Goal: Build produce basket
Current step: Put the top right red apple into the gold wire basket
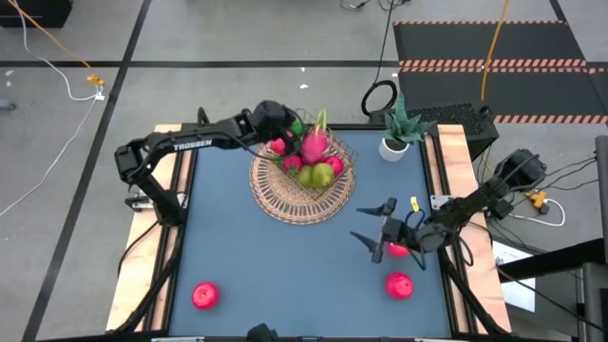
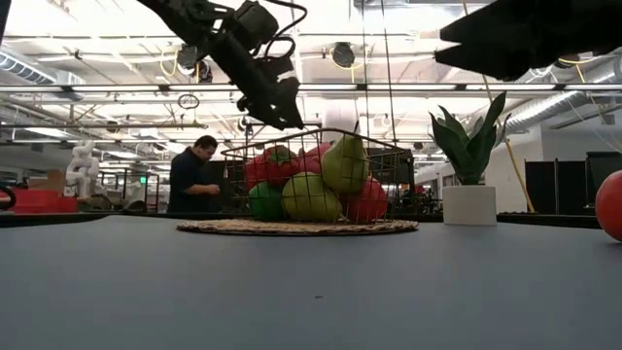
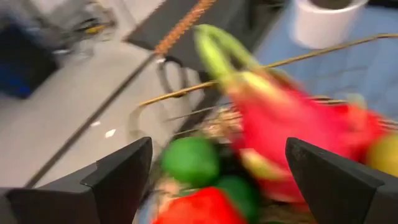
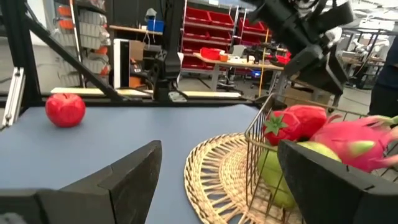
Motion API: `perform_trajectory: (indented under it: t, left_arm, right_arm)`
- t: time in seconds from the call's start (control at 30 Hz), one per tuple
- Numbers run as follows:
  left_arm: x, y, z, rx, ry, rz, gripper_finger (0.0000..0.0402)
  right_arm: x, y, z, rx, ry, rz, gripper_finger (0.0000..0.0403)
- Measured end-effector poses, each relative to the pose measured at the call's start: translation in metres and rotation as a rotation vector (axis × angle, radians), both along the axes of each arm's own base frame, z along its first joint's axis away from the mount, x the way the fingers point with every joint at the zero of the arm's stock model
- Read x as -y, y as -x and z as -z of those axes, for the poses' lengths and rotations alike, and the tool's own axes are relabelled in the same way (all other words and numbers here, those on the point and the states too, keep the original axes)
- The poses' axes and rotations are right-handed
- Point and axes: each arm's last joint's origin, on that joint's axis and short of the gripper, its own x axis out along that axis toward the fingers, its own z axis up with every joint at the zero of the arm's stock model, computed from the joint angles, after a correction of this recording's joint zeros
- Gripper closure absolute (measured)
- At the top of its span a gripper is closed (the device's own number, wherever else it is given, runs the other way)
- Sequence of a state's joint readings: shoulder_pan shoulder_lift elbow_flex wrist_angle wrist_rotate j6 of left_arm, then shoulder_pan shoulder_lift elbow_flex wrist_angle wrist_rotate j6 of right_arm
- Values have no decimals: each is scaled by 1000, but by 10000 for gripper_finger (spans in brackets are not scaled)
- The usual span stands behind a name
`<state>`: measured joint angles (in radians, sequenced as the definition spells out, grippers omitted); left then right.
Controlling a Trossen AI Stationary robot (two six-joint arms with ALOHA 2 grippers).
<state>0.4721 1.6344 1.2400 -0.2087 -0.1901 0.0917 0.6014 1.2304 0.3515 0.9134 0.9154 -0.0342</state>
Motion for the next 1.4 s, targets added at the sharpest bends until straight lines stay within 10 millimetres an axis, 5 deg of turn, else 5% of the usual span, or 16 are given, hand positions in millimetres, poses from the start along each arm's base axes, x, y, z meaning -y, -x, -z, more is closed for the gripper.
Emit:
perform_trajectory:
  t: [0.17, 0.47, 0.73, 1.03, 1.4]
  left_arm:
    - [32, -17, -1, 70, 102, 269, 32]
    - [129, -56, -11, 243, 50, 607, 59]
    - [200, -93, 17, 410, -17, 793, 62]
    - [208, -151, 79, 538, 69, 836, 62]
    - [215, -235, 114, 528, 117, 920, 55]
  right_arm:
    - [1, 2, -6, 17, 0, -2, 90]
    - [-2, 11, -17, 86, -89, -42, 90]
    - [1, 29, -45, 193, -63, 58, 90]
    - [23, 57, -91, 456, -80, 40, 90]
    - [25, 57, -92, 458, -81, 13, 90]
